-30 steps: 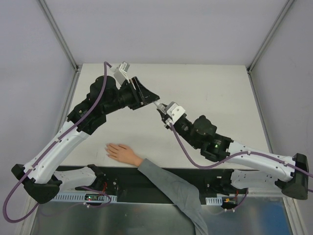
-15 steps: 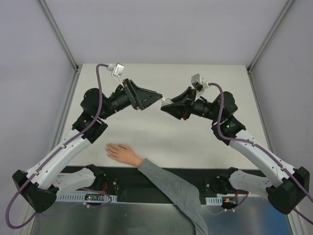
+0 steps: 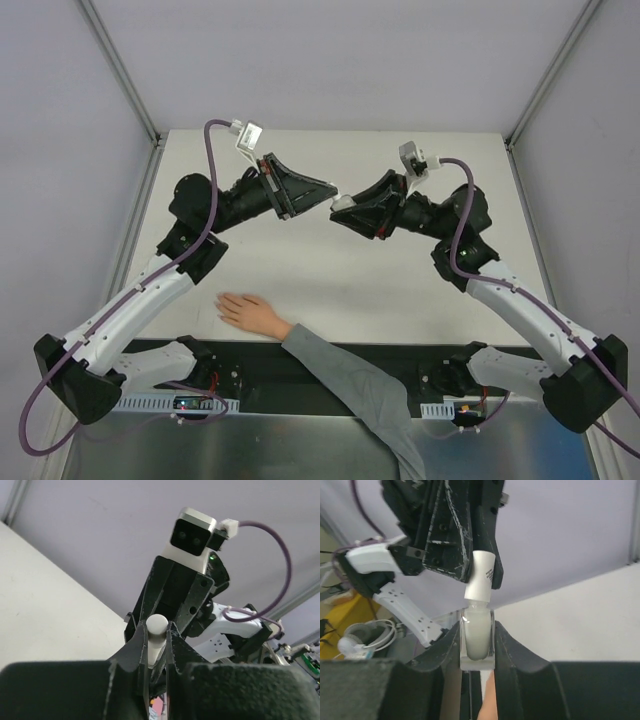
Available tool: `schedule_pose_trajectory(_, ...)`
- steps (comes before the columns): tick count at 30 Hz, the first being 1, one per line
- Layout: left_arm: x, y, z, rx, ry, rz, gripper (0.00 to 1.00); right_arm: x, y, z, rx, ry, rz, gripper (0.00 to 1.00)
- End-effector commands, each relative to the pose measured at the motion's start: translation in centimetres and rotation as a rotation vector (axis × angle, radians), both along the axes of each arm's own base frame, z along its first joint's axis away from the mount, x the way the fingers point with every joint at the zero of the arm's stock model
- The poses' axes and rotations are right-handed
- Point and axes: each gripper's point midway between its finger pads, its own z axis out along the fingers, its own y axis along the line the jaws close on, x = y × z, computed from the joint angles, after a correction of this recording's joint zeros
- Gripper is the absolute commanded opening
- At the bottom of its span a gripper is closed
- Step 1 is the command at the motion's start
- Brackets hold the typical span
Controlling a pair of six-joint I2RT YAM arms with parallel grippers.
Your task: Paint the nails
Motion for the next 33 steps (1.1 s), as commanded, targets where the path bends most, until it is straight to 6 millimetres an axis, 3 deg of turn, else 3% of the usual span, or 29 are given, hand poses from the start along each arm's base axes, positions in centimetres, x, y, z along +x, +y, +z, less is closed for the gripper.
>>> schedule_pose_trajectory(1,0.8,0.2,2.2,0.02,-0.034,0.098,0.0,1.6,-0.1,-0.2,-0.104,-0.083,-0.263,0.0)
schedule_pose_trajectory(2,1.3,0.2,1.9,0.051,-0.02,0.154,0.0,2.8,-1.5,-0.5,-0.24,-0.327,-0.485,0.0)
schedule_pose_trajectory(3,2.3,0.0,-0.2,0.135,0.057,0.283,0.0,3.4,-3.3,0.0,-0.322,-0.347,-0.885,0.0)
schedule_pose_trajectory(5,2.7,0.1,0.2,0.165,0.045,0.346,0.0,3.1,-4.1,0.3,-0.41,-0.491,-1.073,0.0)
schedule_pose_trajectory(9,3.0,-0.7,-0.1,0.162,0.083,0.33,0.0,1.3,-2.3,0.4,-0.344,-0.516,-0.913,0.0)
schedule_pose_trajectory(13,2.4,-1.0,0.8,0.143,0.07,0.287,0.0,0.4,-2.2,0.1,-0.24,-0.458,-0.781,0.0)
schedule_pose_trajectory(22,1.8,0.4,1.7,0.117,0.025,0.32,0.0,0.9,-2.8,-0.8,-0.214,-0.384,-0.686,0.0)
schedule_pose_trajectory(29,2.2,3.4,2.4,0.125,-0.031,0.433,0.0,0.3,-3.2,-1.9,-0.195,-0.333,-0.631,0.0)
schedule_pose_trajectory(33,3.7,6.8,-0.1,0.228,0.021,0.593,0.0,0.3,-4.0,-2.0,-0.153,-0.278,-0.563,0.0)
